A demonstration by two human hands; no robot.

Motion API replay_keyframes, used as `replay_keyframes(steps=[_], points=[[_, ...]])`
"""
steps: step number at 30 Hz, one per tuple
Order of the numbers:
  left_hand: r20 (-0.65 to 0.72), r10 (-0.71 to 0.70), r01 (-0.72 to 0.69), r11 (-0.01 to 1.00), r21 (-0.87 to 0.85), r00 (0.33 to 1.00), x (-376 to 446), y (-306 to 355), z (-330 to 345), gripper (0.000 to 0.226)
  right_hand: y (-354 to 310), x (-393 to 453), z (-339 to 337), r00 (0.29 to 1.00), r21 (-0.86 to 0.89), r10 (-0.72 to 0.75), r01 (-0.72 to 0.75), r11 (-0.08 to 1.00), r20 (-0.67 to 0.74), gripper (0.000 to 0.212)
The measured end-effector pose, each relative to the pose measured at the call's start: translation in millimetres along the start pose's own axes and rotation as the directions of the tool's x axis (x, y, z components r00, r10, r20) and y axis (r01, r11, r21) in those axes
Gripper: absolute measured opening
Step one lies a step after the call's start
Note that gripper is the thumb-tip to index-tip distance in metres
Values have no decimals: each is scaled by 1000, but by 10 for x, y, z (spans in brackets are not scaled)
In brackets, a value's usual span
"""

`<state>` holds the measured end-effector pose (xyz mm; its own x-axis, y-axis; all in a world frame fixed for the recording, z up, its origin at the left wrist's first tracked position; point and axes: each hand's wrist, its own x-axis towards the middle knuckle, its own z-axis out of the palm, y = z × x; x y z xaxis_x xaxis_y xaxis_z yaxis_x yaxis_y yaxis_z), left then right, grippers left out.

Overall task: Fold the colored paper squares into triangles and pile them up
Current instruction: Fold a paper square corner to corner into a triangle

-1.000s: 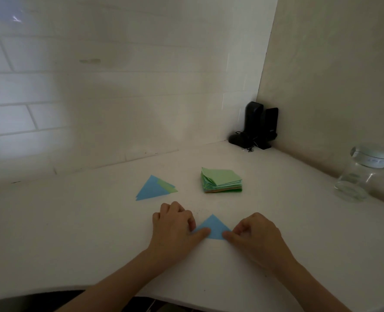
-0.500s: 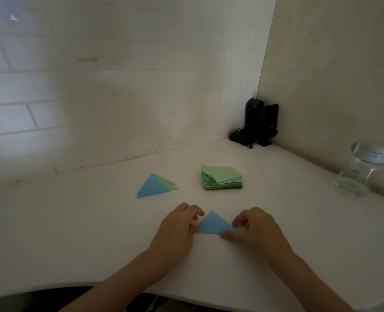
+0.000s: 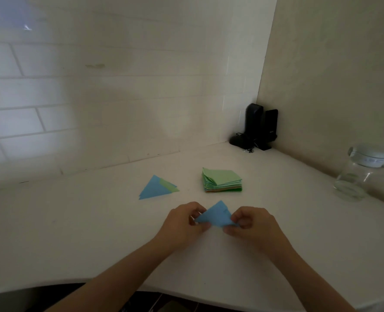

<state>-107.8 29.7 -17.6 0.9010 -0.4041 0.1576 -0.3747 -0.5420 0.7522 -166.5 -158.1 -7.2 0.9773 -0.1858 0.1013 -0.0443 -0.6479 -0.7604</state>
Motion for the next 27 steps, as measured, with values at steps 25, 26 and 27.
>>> replay_keyframes(steps=[25,26,27], points=[[-287,-376,398,917,20,881,782,-1166,-1207,27,-814,1373,1171,989,-164,-85,104,981,120,37],[-300,-376,408,912,52,877,799,-1181,-1199,28,-803,1379,1193,990,-180,-86,106,978,116,36],[-311,-375,418,905,80,873,813,-1193,-1191,29,-798,1380,1210,989,-194,-89,111,975,116,35]])
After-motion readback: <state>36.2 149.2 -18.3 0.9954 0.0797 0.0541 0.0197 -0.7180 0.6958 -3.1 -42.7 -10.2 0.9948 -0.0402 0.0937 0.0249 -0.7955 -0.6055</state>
